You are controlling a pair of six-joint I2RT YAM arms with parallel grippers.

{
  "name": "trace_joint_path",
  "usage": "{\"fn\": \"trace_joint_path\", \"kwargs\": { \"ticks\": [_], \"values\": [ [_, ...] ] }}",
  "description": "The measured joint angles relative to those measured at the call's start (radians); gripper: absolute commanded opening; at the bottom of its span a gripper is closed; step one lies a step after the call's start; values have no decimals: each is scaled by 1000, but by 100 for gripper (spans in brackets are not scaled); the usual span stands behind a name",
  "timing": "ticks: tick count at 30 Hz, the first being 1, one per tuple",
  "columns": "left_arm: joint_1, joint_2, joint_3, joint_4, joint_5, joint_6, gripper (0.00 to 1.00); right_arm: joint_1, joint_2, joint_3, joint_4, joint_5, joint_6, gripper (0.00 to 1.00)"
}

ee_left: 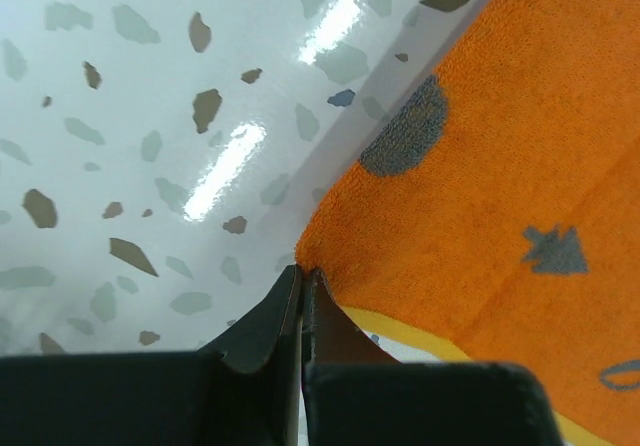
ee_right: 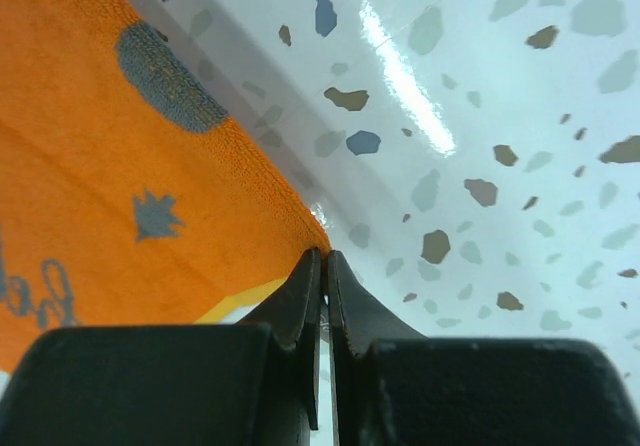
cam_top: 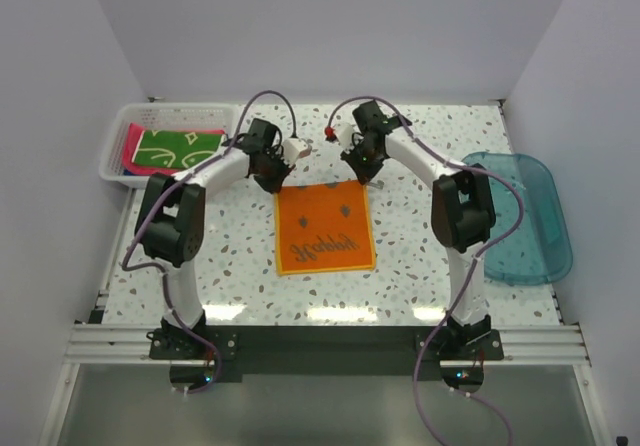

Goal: Fold and stack the towels
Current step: Fold the towel

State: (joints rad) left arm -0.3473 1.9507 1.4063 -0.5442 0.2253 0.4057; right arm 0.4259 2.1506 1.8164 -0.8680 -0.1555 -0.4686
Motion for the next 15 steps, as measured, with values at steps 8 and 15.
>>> {"fn": "trace_joint_path", "kwargs": {
  "ticks": [8, 15],
  "values": [
    [0, -161, -92, 86, -9, -21, 0, 5, -171, -124, 107, 43, 40, 0],
    [-17, -309, -236, 117, -1, -137, 0, 36, -295, -292, 151, 69, 63, 0]
  ]
}}
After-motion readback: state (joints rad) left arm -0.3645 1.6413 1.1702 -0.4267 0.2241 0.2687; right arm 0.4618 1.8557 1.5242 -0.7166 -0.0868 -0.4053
